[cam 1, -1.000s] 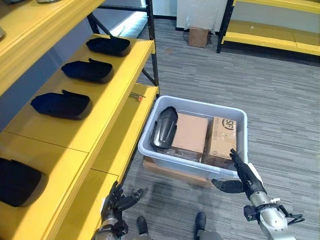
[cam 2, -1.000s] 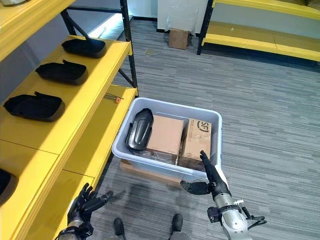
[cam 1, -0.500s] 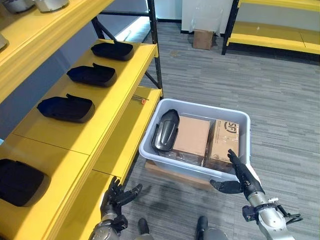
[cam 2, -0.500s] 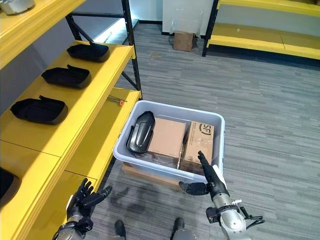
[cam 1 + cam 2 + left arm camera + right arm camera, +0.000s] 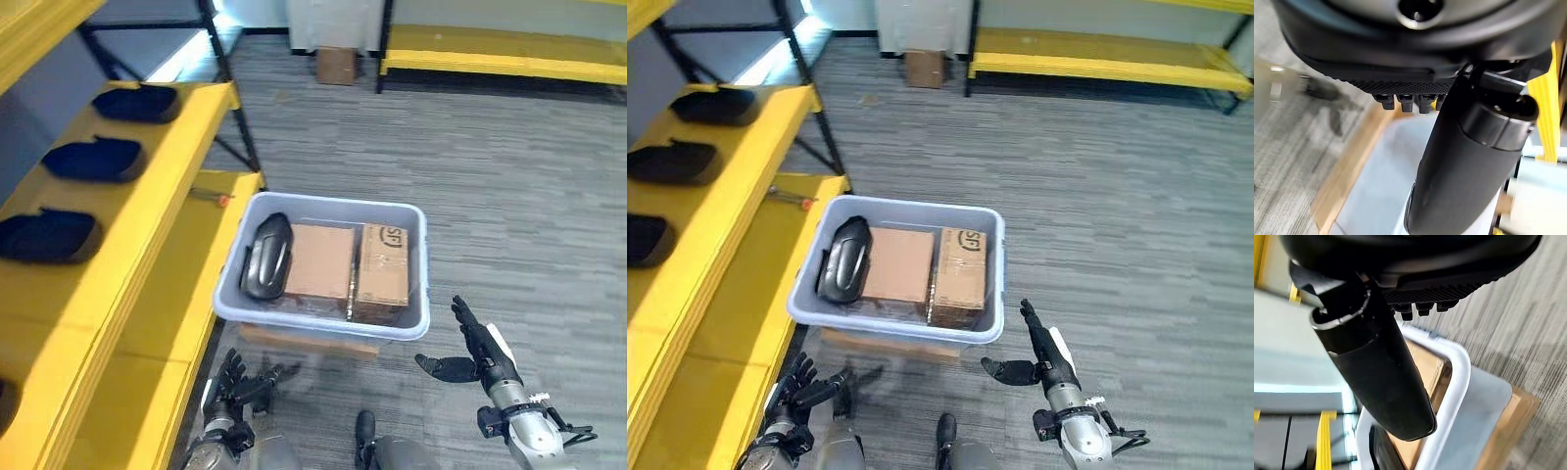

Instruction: Move parts from the plastic box to the shelf.

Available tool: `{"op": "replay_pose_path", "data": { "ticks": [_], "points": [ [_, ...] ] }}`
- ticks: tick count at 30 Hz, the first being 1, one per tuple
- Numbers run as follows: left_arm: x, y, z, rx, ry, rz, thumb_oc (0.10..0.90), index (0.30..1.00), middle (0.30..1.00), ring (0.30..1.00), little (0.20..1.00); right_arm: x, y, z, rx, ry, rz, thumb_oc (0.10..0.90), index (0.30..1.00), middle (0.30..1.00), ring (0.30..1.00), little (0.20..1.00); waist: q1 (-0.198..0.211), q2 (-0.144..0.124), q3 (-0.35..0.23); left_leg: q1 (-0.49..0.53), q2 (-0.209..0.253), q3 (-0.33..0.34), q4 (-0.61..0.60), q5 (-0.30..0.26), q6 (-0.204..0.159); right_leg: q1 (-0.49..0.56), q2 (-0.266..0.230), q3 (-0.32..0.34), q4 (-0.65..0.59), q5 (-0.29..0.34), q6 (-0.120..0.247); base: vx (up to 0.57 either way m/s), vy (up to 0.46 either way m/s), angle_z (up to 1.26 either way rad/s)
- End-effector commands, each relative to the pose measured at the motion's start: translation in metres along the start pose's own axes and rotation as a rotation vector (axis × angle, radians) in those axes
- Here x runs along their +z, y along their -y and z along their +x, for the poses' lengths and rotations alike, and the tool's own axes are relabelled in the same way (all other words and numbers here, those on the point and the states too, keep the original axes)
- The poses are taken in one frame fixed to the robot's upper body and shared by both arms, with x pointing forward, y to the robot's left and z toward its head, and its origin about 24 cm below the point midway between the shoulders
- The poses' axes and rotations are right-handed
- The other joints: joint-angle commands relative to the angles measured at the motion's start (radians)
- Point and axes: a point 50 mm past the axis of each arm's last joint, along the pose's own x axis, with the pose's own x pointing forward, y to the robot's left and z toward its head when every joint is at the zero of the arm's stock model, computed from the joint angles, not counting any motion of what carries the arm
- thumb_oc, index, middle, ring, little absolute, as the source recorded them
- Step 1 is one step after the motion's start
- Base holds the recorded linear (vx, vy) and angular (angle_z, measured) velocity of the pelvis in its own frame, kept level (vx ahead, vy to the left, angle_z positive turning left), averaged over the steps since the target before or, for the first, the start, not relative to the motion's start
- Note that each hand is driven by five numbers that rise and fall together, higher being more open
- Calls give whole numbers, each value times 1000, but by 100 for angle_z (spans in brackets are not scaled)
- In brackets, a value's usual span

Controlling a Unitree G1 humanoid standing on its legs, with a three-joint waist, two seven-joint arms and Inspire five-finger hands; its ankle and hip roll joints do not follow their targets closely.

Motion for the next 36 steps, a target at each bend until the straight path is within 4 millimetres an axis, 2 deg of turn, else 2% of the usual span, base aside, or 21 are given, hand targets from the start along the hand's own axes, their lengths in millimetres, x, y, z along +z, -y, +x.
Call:
{"op": "replay_pose_path", "data": {
  "ticks": [1, 4, 5, 6, 12, 16, 17, 18, 19, 20, 21, 22, 24, 25, 26, 27, 28, 30, 33, 35, 36],
  "points": [
    [58, -3, 1, -55, 264, 30, 900, 1000, 1000, 1000, 1000, 49, 4, 6, -17, 259, 13, 900, 1000, 1000, 1000, 1000, 28, -35, -66, -28, -8, 51, 89, -23, 14, 150, -214, -18, -76, -38, 151, 164, 292, -54],
    [65, -3, 2, -64, 285, 53, 900, 1000, 1000, 1000, 1000, 48, 3, 7, -17, 254, 24, 900, 1000, 1000, 1000, 1000, 21, -50, -68, -46, -22, 93, 161, -71, 20, 150, -258, -18, -87, -16, 173, 137, 256, -55],
    [69, -5, 3, -59, 296, 65, 900, 1000, 1000, 1000, 1000, 51, 3, 7, -15, 265, 25, 900, 1000, 1000, 1000, 1000, 15, -64, -66, -57, -32, 108, 200, -114, 32, 149, -285, -20, -85, -1, 190, 135, 266, -24],
    [70, -4, 3, -59, 300, 63, 900, 1000, 1000, 1000, 1000, 51, 3, 8, -10, 263, 19, 900, 1000, 1000, 1000, 1000, 16, -71, -65, -64, -33, 120, 217, -124, 36, 133, -292, -19, -78, 10, 195, 116, 231, -15],
    [75, -4, 4, -57, 314, 58, 900, 1000, 1000, 1000, 1000, 56, 4, 9, -8, 284, 3, 900, 1000, 1000, 1000, 1000, 18, -94, -63, -78, -38, 125, 244, -150, 48, 131, -308, -38, -74, 39, 211, 48, 60, -8],
    [74, -5, 3, -58, 311, 51, 900, 1000, 1000, 1000, 1000, 72, 10, 11, -2, 351, -66, 900, 1000, 1000, 1000, 1000, 28, -115, -58, -96, -32, 122, 261, -155, 49, 131, -303, -57, -72, 39, 213, 16, 5, 0],
    [74, -5, 3, -59, 311, 51, 900, 1000, 1000, 1000, 1000, 80, 13, 13, 1, 385, -99, 900, 1000, 1000, 1000, 1000, 30, -120, -55, -103, -30, 118, 262, -152, 47, 133, -301, -61, -74, 40, 213, 16, -82, 12],
    [76, -6, 3, -69, 315, 51, 900, 1000, 1000, 1000, 1000, 117, 28, 17, -33, 534, -251, 900, 1000, 1000, 1000, 1000, 47, -135, -49, -127, -22, 102, 253, -134, 38, 134, -287, -82, -85, 37, 211, 5, -76, 17],
    [76, -6, 3, -69, 315, 51, 900, 1000, 1000, 1000, 1000, 117, 28, 18, -33, 535, -251, 900, 1000, 1000, 1000, 1000, 46, -134, -48, -127, -22, 101, 253, -134, 38, 134, -286, -83, -85, 37, 211, 1, -91, 15],
    [76, -5, 3, -76, 316, 51, 900, 1000, 1000, 1000, 1000, 127, 32, 19, -50, 572, -294, 900, 1000, 1000, 1000, 1000, 52, -138, -47, -132, -20, 96, 249, -127, 36, 135, -282, -88, -90, 36, 210, 8, -55, 11],
    [76, -4, 3, -86, 315, 51, 900, 1000, 1000, 1000, 1000, 142, 37, 21, -70, 626, -366, 900, 1000, 1000, 1000, 1000, 61, -143, -45, -140, -18, 89, 243, -118, 32, 135, -276, -94, -95, 35, 209, 10, -110, 19],
    [79, -1, 5, -109, 321, 77, 900, 1000, 1000, 1000, 1000, 173, 44, 24, -96, 735, -501, 900, 1000, 1000, 1000, 1000, 77, -152, -37, -156, -14, 76, 228, -92, 21, 133, -265, -111, -104, 31, 206, 4, -105, 20],
    [81, 1, 6, -115, 328, 90, 900, 1000, 1000, 1000, 1000, 180, 48, 27, -107, 747, -523, 900, 1000, 1000, 1000, 1000, 81, -156, -35, -165, -14, 69, 220, -84, 19, 127, -261, -116, -107, 33, 205, -4, -63, 25],
    [84, 6, 8, -136, 333, 103, 900, 1000, 1000, 1000, 1000, 204, 52, 35, -106, 791, -633, 900, 1000, 1000, 1000, 1000, 100, -167, -22, -171, -13, 62, 200, -68, 13, 127, -254, -128, -116, 32, 202, 7, -59, 29],
    [86, 8, 8, -144, 335, 110, 900, 1000, 1000, 1000, 1000, 214, 53, 36, -106, 811, -679, 900, 1000, 1000, 1000, 1000, 110, -174, -13, -172, -12, 59, 193, -65, 10, 130, -251, -135, -121, 30, 201, 7, -59, 25],
    [86, 8, 9, -143, 336, 109, 900, 1000, 1000, 1000, 1000, 215, 53, 36, -105, 813, -679, 900, 1000, 1000, 1000, 1000, 108, -173, -15, -174, -12, 59, 189, -61, 11, 128, -251, -135, -123, 32, 201, -2, -71, 14],
    [88, 12, 9, -162, 342, 112, 900, 1000, 1000, 1000, 1000, 242, 53, 41, -86, 860, -819, 900, 1000, 1000, 1000, 1000, 134, -189, 4, -174, -12, 52, 169, -53, 6, 129, -246, -145, -132, 31, 200, -5, -63, 20],
    [94, 13, 9, -171, 361, 117, 900, 1000, 1000, 1000, 1000, 265, 50, 44, -78, 898, -928, 900, 1000, 1000, 1000, 1000, 157, -200, 25, -180, -12, 45, 150, -38, 2, 120, -243, -153, -135, 32, 197, -8, -66, 9],
    [102, 13, 8, -178, 389, 113, 900, 1000, 1000, 1000, 1000, 287, 43, 50, -62, 931, -1043, 900, 1000, 1000, 1000, 1000, 180, -208, 53, -196, -13, 34, 134, -21, 0, 110, -238, -166, -137, 30, 192, -2, -70, 17],
    [106, 13, 8, -187, 403, 121, 900, 1000, 1000, 1000, 1000, 301, 41, 54, -70, 926, -1195, 900, 1000, 1000, 1000, 1000, 204, -214, 75, -211, -17, 23, 129, -14, -5, 108, -235, -179, -136, 24, 190, 7, -70, 12],
    [106, 13, 8, -186, 404, 118, 900, 1000, 1000, 1000, 1000, 301, 41, 54, -69, 928, -1197, 900, 1000, 1000, 1000, 1000, 201, -212, 74, -214, -17, 23, 127, -11, -4, 106, -235, -180, -137, 26, 190, -7, -35, 14]
  ]
}}
